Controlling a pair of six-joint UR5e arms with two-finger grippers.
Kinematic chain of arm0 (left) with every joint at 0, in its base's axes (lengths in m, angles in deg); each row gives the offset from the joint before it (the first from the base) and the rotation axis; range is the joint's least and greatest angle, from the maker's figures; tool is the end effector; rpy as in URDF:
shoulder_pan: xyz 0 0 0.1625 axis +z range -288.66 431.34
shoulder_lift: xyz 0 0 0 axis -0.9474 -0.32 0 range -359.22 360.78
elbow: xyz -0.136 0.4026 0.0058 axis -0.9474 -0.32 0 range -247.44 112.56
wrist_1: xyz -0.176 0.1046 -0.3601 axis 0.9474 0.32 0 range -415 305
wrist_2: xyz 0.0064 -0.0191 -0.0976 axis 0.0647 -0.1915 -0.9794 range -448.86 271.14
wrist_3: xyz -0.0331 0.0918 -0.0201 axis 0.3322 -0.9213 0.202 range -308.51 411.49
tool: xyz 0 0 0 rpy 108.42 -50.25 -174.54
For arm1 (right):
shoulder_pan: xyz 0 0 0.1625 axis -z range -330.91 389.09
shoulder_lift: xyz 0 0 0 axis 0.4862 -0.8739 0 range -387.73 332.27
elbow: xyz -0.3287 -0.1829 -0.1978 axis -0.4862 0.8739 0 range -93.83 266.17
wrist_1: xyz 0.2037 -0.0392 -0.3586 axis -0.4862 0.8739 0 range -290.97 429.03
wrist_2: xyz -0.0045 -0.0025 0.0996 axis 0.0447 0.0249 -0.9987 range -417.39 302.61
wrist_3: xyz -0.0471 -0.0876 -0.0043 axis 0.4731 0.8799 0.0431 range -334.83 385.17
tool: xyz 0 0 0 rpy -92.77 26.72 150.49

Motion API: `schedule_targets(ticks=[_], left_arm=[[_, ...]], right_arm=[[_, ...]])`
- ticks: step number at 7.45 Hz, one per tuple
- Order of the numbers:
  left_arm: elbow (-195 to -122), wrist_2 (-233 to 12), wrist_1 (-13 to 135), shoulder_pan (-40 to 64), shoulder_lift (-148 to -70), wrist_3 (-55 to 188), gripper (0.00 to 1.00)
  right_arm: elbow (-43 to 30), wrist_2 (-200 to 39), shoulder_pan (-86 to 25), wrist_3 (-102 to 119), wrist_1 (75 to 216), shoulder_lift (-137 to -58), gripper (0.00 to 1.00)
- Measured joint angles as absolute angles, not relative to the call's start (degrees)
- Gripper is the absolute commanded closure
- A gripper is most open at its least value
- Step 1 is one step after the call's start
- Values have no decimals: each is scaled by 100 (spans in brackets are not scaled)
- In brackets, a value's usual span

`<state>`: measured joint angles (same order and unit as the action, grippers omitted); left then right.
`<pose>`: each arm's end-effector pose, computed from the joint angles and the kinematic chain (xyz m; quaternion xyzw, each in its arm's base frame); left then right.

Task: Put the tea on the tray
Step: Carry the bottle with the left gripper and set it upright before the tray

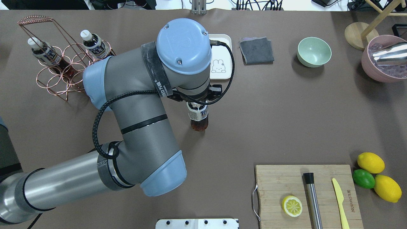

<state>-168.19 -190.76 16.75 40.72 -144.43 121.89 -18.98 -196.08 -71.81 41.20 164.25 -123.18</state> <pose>0.5002 -0.4271 0.0387 0.0848 0.4044 -0.0456 0.9095 0.1427 -0.4317 0.5771 0.1306 -0.3923 -0.0569 0.9088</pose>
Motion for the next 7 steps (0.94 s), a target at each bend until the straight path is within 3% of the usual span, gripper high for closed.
schedule_targets(ticks=[4,6,7], left_arm=[[-16810,-19020,1667,4319,-14399,12241,100],[-16817,-19007,1671,4343,-14378,12271,32],[-16817,-18925,1676,4367,-14372,12275,13]], right_arm=[[-1887,-19607,-7181,4124,16429,-12324,0],[-1887,-19608,-7184,4125,16430,-12345,0],[-1890,-19608,-7187,4123,16430,-12349,0]])
